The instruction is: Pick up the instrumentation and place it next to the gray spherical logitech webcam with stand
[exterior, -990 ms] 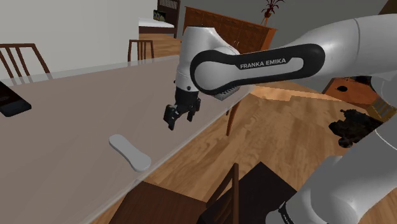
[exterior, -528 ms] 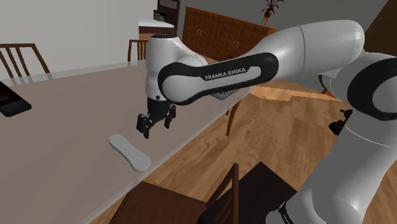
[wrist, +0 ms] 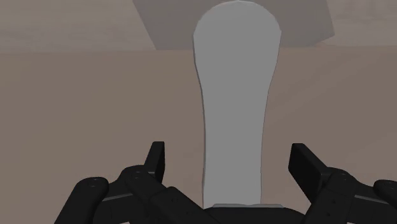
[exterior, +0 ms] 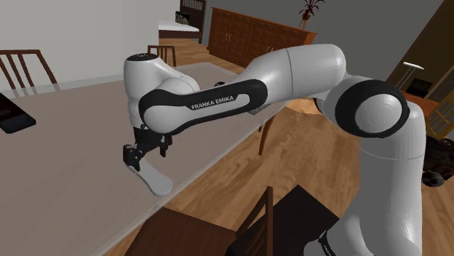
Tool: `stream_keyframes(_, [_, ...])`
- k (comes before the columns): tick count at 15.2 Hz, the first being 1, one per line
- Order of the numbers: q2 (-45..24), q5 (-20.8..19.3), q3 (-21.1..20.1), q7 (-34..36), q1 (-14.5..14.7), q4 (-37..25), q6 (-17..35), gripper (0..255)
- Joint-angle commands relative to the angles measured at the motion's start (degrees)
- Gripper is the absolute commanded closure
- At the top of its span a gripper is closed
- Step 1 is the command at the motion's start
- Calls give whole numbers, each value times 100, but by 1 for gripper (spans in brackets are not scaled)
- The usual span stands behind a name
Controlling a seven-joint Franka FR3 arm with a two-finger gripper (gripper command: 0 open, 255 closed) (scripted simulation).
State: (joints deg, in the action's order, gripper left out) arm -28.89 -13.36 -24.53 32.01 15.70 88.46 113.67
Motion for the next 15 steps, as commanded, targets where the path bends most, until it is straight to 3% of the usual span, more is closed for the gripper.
stream_keyframes(1, [-279,-107,28,82,142,-235,4,0])
stream_keyframes(8, [-461,-199,87,141,153,2,409,0])
stream_keyframes(15, [-463,-199,87,141,154,-2,407,0])
